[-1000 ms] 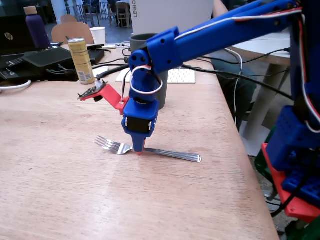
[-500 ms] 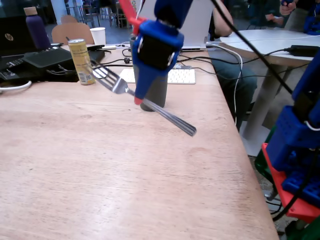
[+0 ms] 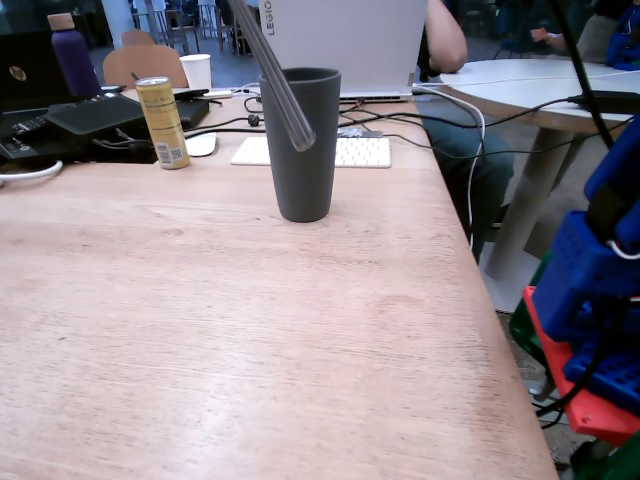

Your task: Grab the fork and place it in gray glass

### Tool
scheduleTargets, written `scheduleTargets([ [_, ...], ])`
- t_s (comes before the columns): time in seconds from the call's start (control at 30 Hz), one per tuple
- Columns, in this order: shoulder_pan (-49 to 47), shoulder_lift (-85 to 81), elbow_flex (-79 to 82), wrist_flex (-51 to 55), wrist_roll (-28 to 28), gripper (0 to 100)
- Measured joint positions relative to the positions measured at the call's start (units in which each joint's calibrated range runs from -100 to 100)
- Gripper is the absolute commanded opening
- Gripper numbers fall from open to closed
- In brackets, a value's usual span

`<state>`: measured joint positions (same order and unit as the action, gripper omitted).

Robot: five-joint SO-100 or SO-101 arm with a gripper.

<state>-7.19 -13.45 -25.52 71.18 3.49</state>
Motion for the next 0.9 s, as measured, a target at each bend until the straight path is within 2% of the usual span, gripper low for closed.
scheduleTargets([
  [0.17,0.0,0.0,-1.4,-0.7,0.0,0],
  [0.27,0.7,0.0,-1.4,-8.4,1.2,0],
  [0.4,6.5,0.0,-1.4,-14.7,3.7,0],
  [0.63,17.5,-2.0,-1.4,-17.0,6.2,0],
  [0.9,27.7,-3.8,-1.4,-27.2,7.3,0],
])
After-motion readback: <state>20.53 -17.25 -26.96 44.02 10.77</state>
